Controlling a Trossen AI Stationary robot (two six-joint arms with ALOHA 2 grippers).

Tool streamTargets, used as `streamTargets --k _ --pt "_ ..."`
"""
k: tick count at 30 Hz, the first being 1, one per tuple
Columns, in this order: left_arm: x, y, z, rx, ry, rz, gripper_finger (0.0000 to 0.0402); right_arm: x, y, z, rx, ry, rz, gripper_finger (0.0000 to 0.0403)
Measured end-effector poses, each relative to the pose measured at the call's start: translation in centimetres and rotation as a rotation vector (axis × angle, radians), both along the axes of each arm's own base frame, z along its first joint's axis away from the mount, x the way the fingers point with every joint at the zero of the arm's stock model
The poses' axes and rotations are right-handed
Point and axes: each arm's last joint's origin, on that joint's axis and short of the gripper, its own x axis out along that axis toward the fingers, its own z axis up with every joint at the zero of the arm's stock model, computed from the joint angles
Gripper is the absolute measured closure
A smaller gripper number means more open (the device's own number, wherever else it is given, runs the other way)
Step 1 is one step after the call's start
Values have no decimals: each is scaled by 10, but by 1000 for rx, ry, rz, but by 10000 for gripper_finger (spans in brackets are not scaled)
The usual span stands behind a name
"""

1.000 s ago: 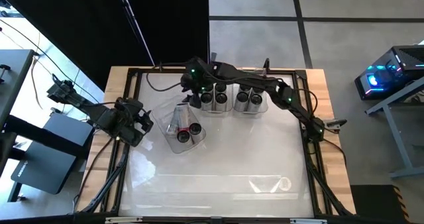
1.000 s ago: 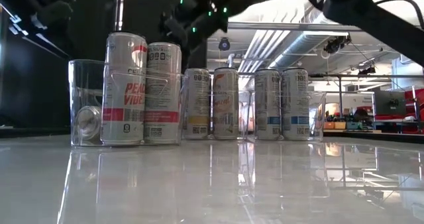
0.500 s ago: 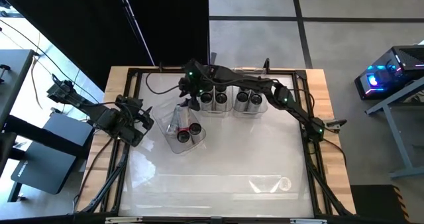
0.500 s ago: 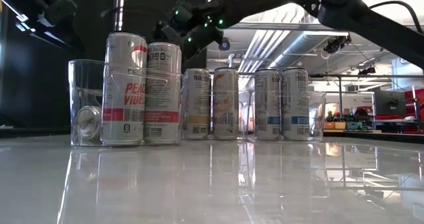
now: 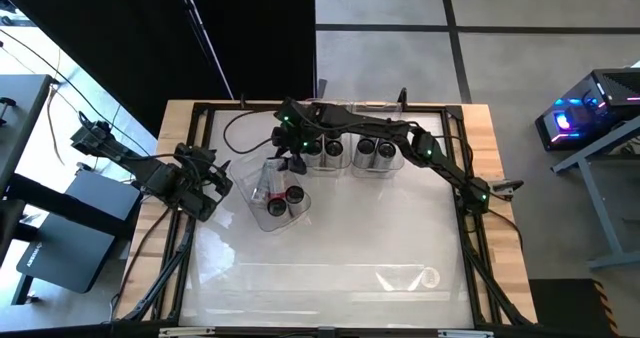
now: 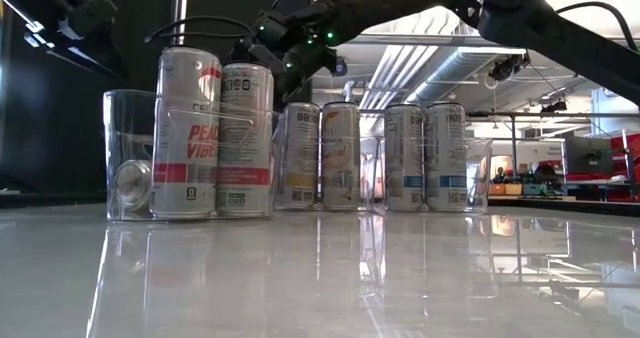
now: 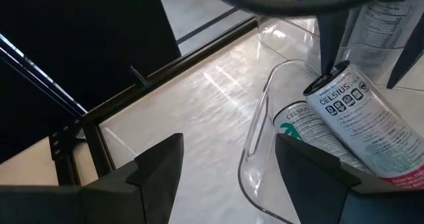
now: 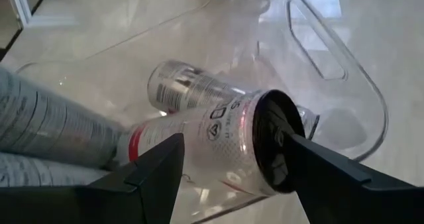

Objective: Sort soda cans
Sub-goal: Adjust the white pink soda cans

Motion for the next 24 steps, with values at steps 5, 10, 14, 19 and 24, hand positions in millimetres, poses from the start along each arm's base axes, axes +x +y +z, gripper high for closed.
streamTargets --k 5,10,14,19,24 --pt "0 0 0 -2 -2 0 170 -1 6 2 1 25 15 150" --pt "0 0 0 -3 -4 0 170 -4 12 8 43 20 72 150" --pt "1 0 0 -4 -6 0 170 -5 20 18 74 -2 111 150" --pt "1 0 0 -10 -4 -1 170 -5 35 27 82 -20 154 150" --pt "3 -2 -1 -26 8 -25 170 -3 56 31 106 -27 216 150"
